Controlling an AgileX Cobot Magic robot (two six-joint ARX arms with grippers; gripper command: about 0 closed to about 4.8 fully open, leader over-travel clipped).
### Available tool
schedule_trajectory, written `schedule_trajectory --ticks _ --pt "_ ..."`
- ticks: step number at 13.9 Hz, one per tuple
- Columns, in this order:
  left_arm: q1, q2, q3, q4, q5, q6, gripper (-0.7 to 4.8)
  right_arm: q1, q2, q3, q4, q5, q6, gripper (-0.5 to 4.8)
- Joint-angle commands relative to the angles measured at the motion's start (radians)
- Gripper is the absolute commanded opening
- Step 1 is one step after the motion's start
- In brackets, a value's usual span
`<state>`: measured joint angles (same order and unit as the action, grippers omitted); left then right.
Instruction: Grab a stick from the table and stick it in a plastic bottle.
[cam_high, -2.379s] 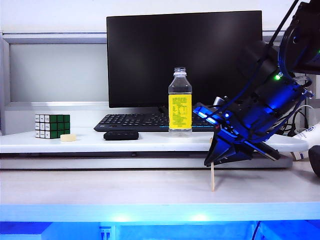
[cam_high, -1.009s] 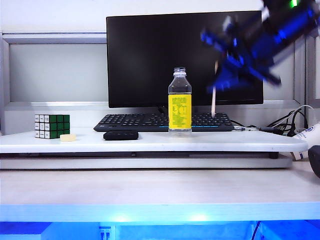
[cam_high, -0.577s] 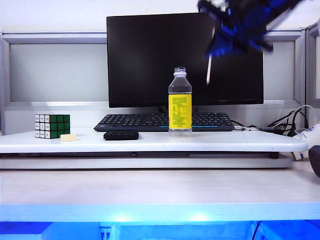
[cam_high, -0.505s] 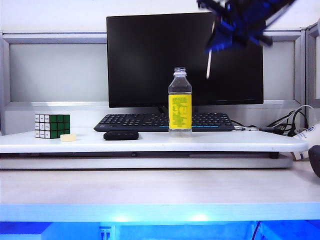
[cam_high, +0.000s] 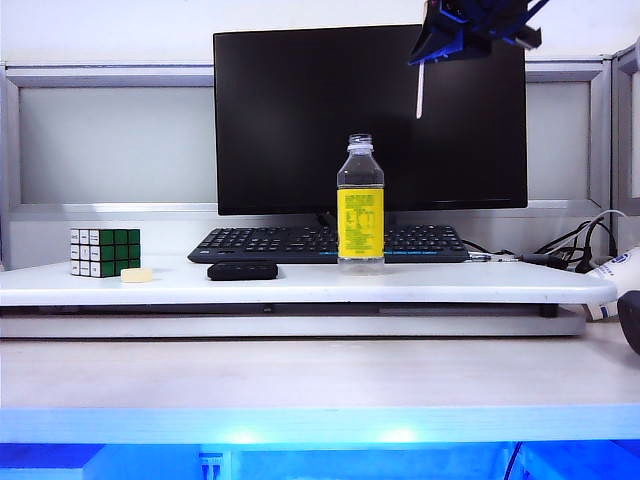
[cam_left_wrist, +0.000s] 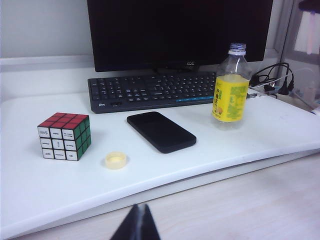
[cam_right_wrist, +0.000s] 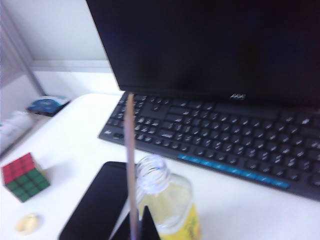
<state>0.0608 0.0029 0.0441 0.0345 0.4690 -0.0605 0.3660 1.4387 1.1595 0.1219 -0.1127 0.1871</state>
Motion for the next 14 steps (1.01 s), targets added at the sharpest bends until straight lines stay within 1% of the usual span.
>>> schedule_trajectory --ticks 1,5,14 --pt "0.0 0.0 0.001 0.012 0.007 -0.008 -0.06 0.002 0.008 0.031 0.018 0.011 -0.066 -0.06" --pt "0.001 0.0 0.001 -0.011 0.045 -0.008 -0.06 0.002 0.078 0.119 0.016 0.006 -0.088 -0.06" --pt "0.001 0.0 0.001 -0.012 0.051 -0.009 -0.06 0.007 0.279 0.372 -0.002 0.004 -0.109 -0.06"
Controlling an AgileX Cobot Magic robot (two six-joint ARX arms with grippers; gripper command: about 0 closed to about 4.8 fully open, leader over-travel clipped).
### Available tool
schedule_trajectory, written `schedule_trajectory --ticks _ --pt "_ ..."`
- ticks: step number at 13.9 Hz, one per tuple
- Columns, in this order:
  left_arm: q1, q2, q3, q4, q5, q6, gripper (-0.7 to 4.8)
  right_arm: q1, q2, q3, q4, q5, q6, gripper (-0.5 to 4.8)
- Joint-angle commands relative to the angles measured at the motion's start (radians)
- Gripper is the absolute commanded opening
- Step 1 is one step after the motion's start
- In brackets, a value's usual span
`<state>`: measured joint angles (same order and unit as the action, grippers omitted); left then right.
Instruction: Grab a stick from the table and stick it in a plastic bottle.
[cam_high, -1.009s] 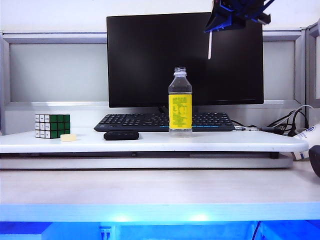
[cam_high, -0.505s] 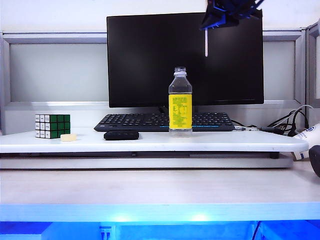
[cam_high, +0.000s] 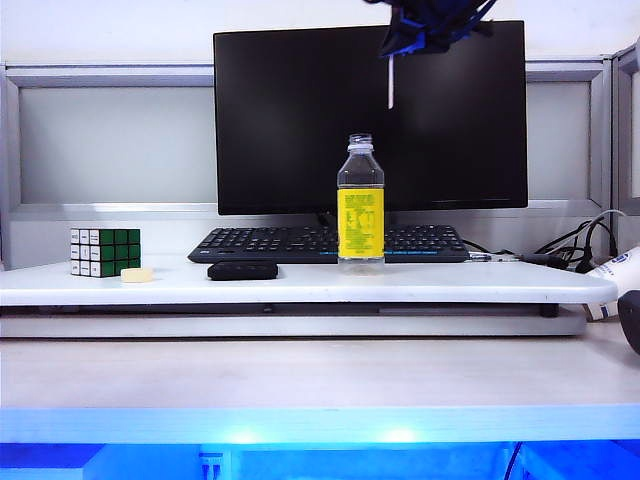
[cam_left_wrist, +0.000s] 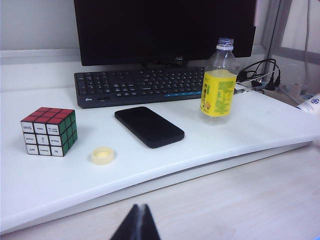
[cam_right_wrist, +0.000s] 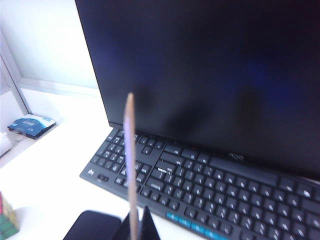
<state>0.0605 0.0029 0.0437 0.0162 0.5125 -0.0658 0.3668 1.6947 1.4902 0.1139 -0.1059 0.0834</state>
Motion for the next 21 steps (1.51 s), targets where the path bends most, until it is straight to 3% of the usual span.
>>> schedule_trajectory --ticks 1,5,21 --pt "0.001 0.0 0.001 0.006 0.007 -0.003 -0.06 0.006 0.043 0.066 0.002 -0.004 -0.006 -0.06" --pt "0.001 0.0 0.001 0.007 0.005 -0.021 -0.06 0.009 0.117 0.135 -0.004 -0.004 -0.005 -0.06" --pt "0.002 0.0 0.001 -0.004 0.004 -0.021 -0.06 0.025 0.196 0.135 0.075 -0.004 -0.005 -0.06"
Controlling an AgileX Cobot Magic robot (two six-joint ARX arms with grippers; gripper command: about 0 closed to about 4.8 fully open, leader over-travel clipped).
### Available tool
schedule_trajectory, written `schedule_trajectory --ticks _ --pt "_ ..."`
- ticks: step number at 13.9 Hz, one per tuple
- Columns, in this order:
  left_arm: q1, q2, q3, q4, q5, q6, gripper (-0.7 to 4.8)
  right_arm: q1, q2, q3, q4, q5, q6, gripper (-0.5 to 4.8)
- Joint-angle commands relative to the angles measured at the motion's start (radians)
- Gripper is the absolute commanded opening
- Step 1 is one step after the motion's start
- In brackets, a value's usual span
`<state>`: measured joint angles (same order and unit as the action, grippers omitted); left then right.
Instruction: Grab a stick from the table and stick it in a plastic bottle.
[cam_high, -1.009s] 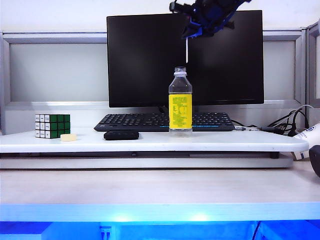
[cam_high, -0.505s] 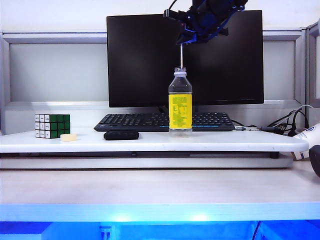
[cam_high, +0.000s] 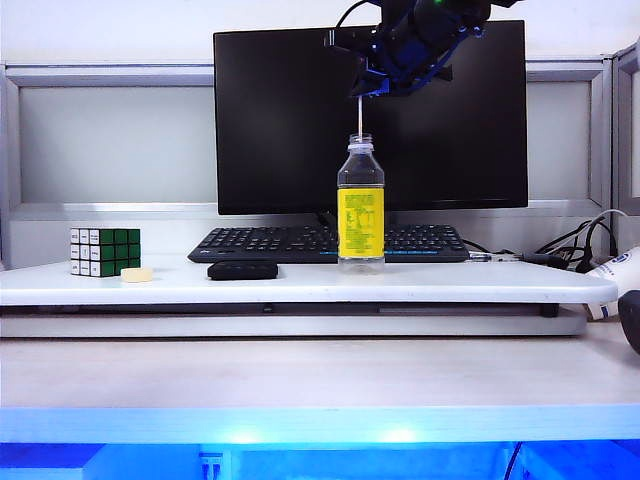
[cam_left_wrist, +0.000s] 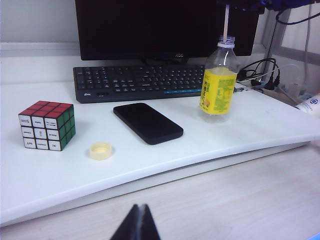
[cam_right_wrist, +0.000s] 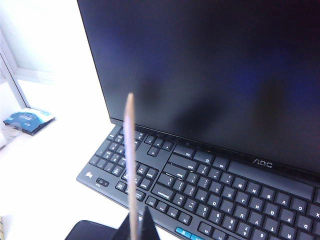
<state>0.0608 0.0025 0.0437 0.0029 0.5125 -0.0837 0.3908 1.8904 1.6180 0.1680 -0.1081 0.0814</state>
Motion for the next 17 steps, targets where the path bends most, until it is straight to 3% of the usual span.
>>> schedule_trajectory --ticks 1,3,4,5,7,11,12,13,17 --pt "0.001 0.001 0.001 0.009 0.004 -0.003 -0.06 0.001 0.0 0.007 0.021 -0.002 -0.003 -0.06" --pt "0.002 0.001 0.001 0.009 0.004 -0.002 -0.06 0.001 0.0 0.007 0.023 -0.003 -0.003 -0.01" --pt "0.002 0.001 0.001 0.009 0.004 -0.003 -0.06 0.001 0.0 0.007 0.023 -0.006 -0.003 0.29" --pt "0.003 0.001 0.001 0.009 0.004 -0.003 -0.06 0.001 0.0 0.007 0.023 -0.006 -0.003 0.94" --pt "0.002 0.001 0.001 0.009 0.004 -0.002 -0.06 0.001 0.0 0.007 0.022 -0.006 -0.003 0.99" --pt "0.002 0.001 0.001 0.009 0.004 -0.002 -0.06 0.001 0.0 0.007 0.024 -0.003 -0.003 0.98" --pt "0.002 0.001 0.001 0.009 0.004 -0.002 -0.06 0.001 -0.005 0.007 0.024 -0.001 -0.003 0.81" --pt "0.002 0.001 0.001 0.009 0.004 -0.002 -0.06 0.001 -0.014 0.006 0.024 0.0 -0.005 -0.03" --pt "0.002 0.001 0.001 0.013 0.004 0.027 -0.06 -0.003 -0.097 0.005 0.042 0.061 -0.053 -0.03"
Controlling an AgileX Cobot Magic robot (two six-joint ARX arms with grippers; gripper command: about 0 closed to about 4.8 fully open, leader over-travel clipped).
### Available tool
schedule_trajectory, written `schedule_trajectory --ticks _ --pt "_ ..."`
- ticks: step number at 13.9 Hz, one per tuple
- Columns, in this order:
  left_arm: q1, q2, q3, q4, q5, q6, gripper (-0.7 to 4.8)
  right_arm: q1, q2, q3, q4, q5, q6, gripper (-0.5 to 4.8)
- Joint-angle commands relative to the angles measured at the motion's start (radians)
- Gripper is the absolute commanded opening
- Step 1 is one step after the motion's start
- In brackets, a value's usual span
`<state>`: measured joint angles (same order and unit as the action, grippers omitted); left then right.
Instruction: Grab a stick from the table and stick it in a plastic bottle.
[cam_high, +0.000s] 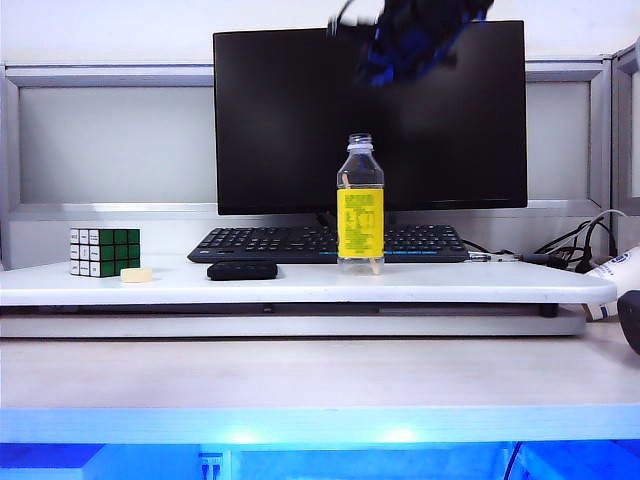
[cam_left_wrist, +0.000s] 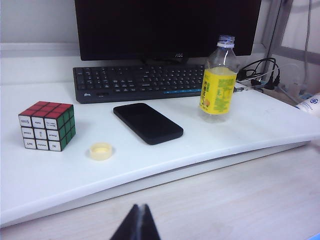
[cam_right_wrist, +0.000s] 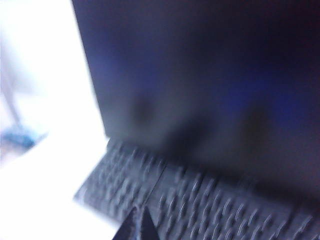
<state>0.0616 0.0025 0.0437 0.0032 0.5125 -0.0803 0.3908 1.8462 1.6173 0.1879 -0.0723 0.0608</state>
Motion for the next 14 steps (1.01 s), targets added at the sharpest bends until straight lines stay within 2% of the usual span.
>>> schedule_trajectory --ticks 1,6,10,11,14 --pt "0.002 0.001 0.001 0.012 0.003 0.023 -0.06 -0.008 -0.072 0.005 0.005 0.034 -0.04 -0.03" --pt "0.002 0.001 0.001 0.012 -0.111 0.023 -0.06 -0.058 -0.159 0.002 -0.194 0.037 -0.039 -0.03" --pt "0.002 0.001 0.001 -0.036 -0.274 0.024 -0.06 -0.092 -0.219 -0.022 -0.331 0.053 -0.052 -0.03" --pt "0.002 0.001 0.001 -0.055 -0.303 0.026 -0.06 -0.093 -0.244 -0.058 -0.312 0.06 -0.055 -0.03" --pt "0.003 0.001 0.001 -0.112 -0.323 0.051 -0.06 -0.109 -0.446 -0.373 -0.181 0.1 -0.05 -0.03"
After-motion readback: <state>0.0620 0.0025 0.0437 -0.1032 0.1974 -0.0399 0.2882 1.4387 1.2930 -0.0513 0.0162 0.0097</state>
